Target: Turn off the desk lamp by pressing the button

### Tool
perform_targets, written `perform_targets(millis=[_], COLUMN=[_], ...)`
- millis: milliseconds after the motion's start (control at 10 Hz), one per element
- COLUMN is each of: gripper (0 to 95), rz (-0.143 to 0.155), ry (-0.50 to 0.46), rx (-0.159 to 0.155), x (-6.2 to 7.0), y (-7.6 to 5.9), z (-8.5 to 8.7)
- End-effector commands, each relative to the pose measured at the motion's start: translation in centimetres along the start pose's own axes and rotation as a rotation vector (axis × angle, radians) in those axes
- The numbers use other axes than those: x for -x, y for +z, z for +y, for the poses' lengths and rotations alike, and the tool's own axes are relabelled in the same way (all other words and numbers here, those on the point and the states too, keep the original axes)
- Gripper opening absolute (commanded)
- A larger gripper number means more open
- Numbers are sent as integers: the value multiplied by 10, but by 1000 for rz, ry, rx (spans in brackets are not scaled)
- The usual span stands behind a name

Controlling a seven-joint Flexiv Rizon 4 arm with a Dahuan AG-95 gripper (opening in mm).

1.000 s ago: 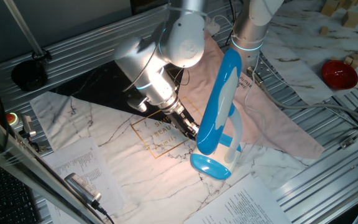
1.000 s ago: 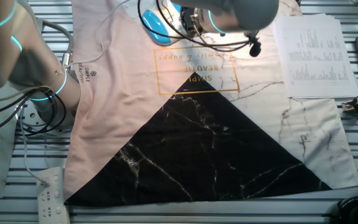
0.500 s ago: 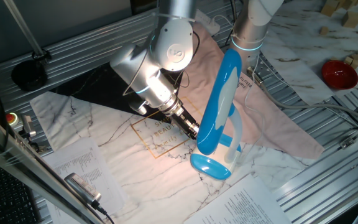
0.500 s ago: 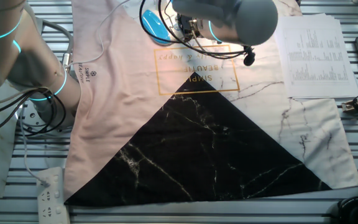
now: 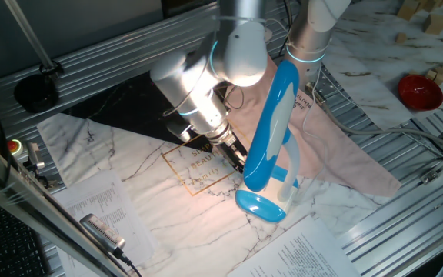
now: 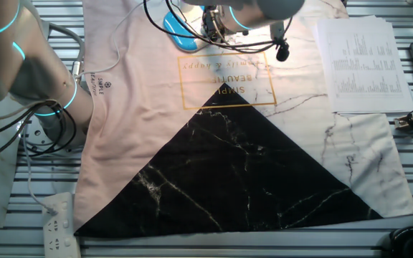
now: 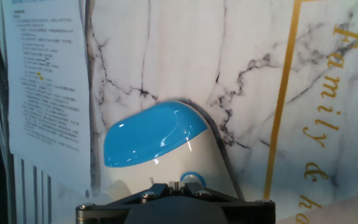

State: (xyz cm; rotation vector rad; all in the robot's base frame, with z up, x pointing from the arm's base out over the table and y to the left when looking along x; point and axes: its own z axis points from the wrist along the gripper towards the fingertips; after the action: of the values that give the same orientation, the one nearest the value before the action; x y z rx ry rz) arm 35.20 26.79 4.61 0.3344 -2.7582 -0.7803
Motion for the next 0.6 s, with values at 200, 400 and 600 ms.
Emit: perform_targets(millis=[200,400,600], gripper=[0,0,0], rz=[-7,-5,8], ry=[-22,-22,-10], rx=[3,24,62], x=[3,2,1], y=[8,8,-9], z=[-8,-9,0])
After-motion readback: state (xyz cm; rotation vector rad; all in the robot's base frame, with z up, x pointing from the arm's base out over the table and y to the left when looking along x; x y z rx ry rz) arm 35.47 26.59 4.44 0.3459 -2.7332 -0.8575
